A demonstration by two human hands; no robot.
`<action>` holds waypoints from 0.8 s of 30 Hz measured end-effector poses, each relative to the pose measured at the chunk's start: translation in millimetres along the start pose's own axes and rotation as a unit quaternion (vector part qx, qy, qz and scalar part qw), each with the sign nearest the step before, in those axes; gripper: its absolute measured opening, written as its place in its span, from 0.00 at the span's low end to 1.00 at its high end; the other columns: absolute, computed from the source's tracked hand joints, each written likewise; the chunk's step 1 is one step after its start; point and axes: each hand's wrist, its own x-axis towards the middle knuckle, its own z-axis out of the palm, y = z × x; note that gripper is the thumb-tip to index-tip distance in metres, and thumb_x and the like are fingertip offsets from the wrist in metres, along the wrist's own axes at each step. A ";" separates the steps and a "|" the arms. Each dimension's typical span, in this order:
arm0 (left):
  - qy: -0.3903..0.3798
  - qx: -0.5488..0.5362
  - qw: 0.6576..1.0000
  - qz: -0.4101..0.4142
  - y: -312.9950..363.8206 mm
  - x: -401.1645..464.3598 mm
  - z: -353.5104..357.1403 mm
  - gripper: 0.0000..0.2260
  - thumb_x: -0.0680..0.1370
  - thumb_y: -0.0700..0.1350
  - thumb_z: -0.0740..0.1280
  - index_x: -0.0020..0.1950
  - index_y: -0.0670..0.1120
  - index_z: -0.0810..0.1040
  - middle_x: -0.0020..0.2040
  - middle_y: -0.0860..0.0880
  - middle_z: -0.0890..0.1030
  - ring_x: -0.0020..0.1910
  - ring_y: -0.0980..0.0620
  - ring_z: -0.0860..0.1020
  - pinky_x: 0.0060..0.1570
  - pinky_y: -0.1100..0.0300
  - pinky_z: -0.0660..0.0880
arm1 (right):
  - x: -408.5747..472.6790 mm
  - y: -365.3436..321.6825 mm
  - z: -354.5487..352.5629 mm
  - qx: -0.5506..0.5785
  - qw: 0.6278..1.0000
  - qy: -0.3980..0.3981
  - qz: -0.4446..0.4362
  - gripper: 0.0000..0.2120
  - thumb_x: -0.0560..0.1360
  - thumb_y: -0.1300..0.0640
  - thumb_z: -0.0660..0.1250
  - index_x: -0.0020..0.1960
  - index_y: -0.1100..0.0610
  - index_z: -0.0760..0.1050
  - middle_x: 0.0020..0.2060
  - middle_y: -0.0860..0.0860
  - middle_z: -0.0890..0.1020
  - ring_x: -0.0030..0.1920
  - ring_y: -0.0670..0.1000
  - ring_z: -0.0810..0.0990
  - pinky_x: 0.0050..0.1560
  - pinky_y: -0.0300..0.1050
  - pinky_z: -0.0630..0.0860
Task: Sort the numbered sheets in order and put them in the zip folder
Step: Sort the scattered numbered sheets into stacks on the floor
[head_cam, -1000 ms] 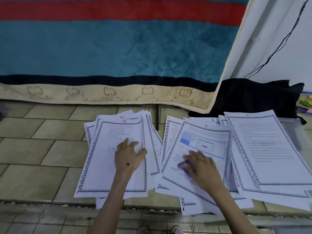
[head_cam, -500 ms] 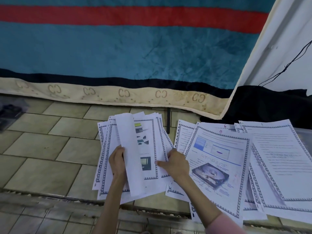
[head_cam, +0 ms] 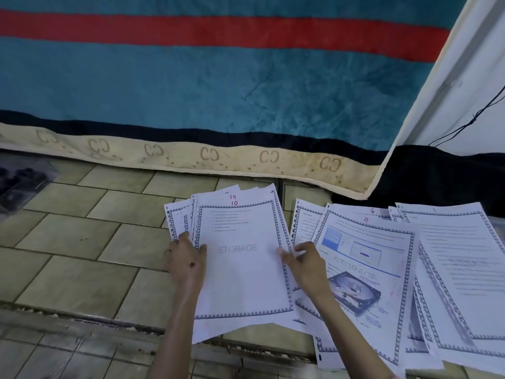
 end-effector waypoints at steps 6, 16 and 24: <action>0.010 -0.082 0.996 -0.040 -2.5 16.2 -3.7 0.15 0.75 0.44 0.68 0.61 0.40 0.77 0.56 0.41 0.81 0.56 0.41 0.78 0.54 0.53 0.73 | 10.9 13.2 -8.1 -0.079 0.997 0.015 -0.017 0.09 0.76 0.59 0.64 0.37 0.59 0.74 0.28 0.46 0.72 0.31 0.47 0.72 0.28 0.31 0.63; 0.004 -0.063 0.998 0.026 -3.2 12.1 7.0 0.19 0.74 0.42 0.70 0.62 0.36 0.74 0.54 0.36 0.80 0.54 0.39 0.78 0.53 0.51 0.75 | 1.5 7.3 -11.5 -0.008 1.000 0.014 0.009 0.21 0.72 0.52 0.71 0.29 0.54 0.62 0.25 0.47 0.68 0.26 0.46 0.65 0.25 0.34 0.58; -0.022 -0.110 0.993 -0.026 -2.1 15.7 4.1 0.17 0.73 0.39 0.71 0.60 0.36 0.73 0.53 0.37 0.80 0.54 0.40 0.78 0.54 0.51 0.74 | -0.4 10.1 -24.6 -0.056 0.995 0.077 -0.043 0.19 0.79 0.58 0.61 0.30 0.58 0.65 0.26 0.53 0.70 0.30 0.55 0.71 0.29 0.43 0.56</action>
